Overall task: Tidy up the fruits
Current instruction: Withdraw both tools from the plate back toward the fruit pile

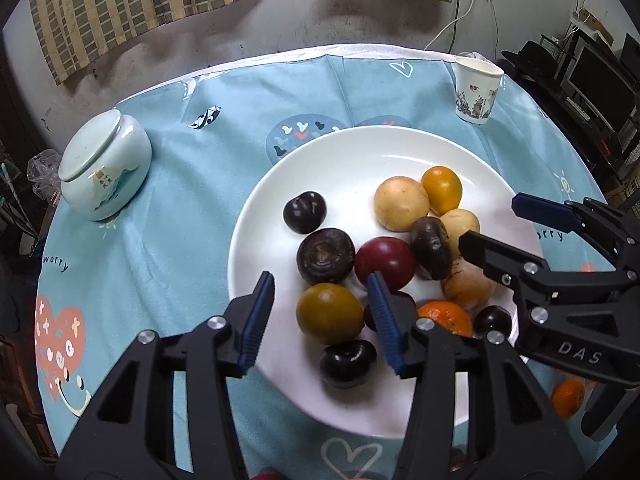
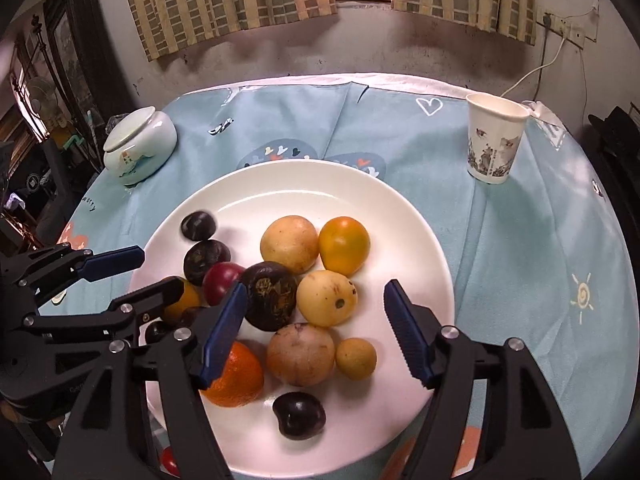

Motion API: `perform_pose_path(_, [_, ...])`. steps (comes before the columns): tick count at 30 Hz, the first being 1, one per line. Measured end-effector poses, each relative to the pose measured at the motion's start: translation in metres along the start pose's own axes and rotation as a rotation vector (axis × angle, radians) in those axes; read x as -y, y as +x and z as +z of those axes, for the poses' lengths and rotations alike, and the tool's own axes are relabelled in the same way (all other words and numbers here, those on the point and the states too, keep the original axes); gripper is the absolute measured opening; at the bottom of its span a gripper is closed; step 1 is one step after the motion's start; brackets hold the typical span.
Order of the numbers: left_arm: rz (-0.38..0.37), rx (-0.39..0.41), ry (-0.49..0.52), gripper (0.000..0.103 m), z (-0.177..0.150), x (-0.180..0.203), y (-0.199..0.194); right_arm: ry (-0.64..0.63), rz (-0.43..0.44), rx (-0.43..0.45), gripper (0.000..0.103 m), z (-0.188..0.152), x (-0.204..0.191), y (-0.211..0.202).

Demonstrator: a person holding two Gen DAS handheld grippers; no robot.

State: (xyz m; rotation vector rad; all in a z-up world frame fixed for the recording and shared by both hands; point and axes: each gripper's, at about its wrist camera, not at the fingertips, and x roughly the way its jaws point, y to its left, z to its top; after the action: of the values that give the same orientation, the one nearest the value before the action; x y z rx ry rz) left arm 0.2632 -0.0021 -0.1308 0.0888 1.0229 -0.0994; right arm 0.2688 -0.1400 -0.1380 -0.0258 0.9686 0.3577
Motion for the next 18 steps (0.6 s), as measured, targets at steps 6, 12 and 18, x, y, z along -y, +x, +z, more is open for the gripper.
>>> perform_pose_path(6, [0.011, 0.026, -0.002, 0.055, -0.009, -0.002, -0.029, -0.013, 0.006, 0.02, 0.071, -0.009, -0.008, -0.031])
perform_pose_path(12, [0.019, 0.029, -0.035, 0.057, -0.046, -0.02, -0.067, -0.064, 0.037, 0.025, 0.071, -0.052, -0.03, -0.076])
perform_pose_path(18, [0.028, -0.026, -0.105, 0.059, -0.112, -0.044, -0.092, -0.117, 0.116, -0.03, 0.071, -0.123, -0.068, -0.099])
